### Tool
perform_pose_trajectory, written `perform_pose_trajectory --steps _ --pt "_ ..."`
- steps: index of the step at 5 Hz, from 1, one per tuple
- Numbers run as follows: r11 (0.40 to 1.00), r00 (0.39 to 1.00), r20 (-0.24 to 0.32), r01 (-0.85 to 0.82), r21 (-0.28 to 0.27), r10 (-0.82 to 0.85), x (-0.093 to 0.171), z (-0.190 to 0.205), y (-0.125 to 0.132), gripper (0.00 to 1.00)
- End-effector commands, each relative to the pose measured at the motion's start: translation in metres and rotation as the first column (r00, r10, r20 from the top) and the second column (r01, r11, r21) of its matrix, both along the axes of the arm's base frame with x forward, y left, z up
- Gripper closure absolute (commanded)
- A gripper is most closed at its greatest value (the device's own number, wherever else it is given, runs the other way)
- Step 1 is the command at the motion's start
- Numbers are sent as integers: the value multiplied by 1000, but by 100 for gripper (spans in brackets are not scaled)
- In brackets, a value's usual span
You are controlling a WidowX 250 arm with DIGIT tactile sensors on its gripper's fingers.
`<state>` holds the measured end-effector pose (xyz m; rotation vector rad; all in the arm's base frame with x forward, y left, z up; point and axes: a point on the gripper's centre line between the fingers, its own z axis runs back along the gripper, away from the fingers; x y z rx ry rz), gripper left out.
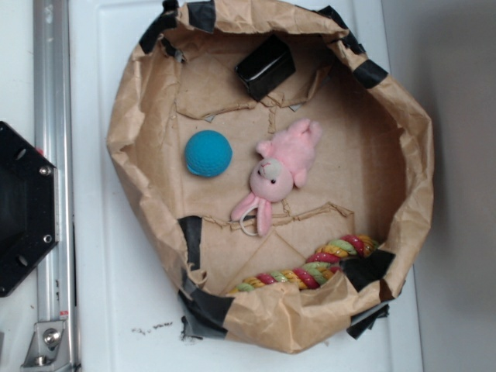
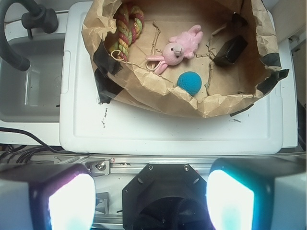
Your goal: Grab the black box.
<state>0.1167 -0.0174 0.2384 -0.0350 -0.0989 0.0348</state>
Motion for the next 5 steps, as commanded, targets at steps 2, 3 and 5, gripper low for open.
perform_pose_trajectory --steps 2,3,5 --pt "989 986 81 -139 -59 143 41 -25 39 0" --pt "938 918 193 -332 -101 346 84 -51 81 0" --pt "793 756 263 -605 -71 600 122 -92 90 0"
